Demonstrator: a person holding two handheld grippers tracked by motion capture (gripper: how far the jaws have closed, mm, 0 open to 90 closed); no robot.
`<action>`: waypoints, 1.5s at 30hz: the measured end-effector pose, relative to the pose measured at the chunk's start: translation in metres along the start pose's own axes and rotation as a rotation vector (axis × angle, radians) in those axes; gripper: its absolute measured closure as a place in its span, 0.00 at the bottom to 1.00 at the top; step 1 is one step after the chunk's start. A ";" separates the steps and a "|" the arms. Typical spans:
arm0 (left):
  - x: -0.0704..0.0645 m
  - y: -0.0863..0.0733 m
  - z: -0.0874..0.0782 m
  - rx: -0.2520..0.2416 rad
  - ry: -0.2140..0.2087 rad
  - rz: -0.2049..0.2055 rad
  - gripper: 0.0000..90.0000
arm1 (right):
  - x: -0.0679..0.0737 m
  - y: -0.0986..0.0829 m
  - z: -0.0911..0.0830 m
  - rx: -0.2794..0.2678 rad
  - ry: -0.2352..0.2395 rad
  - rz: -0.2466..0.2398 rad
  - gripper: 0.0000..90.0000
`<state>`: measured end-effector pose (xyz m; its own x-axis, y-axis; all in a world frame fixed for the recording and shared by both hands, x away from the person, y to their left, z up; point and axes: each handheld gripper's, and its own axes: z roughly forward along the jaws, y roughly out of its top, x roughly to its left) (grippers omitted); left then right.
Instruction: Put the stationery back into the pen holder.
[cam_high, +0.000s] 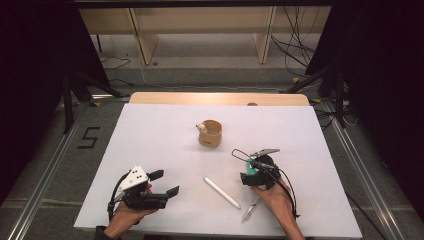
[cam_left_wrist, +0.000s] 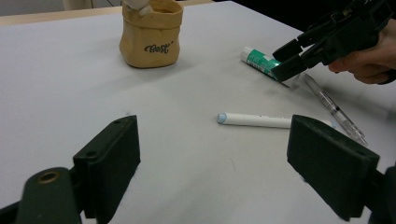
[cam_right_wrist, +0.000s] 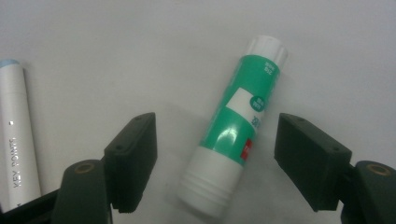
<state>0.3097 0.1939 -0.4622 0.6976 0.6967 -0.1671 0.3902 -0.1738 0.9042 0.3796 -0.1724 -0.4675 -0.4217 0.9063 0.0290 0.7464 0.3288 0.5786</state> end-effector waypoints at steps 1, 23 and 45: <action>0.000 0.000 0.000 0.000 0.000 -0.001 0.18 | 0.001 0.000 0.001 0.000 -0.002 0.000 0.36; 0.000 0.000 0.000 0.003 -0.006 0.003 0.18 | 0.007 -0.004 0.009 0.005 -0.047 -0.016 0.56; 0.000 0.000 0.000 0.002 -0.006 0.003 0.18 | 0.002 -0.007 0.007 -0.031 -0.066 0.025 0.73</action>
<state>0.3093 0.1935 -0.4622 0.7021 0.6922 -0.1670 0.3894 -0.1769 0.9039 0.3770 -0.1709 -0.4776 -0.3680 0.9298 -0.0093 0.7396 0.2988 0.6031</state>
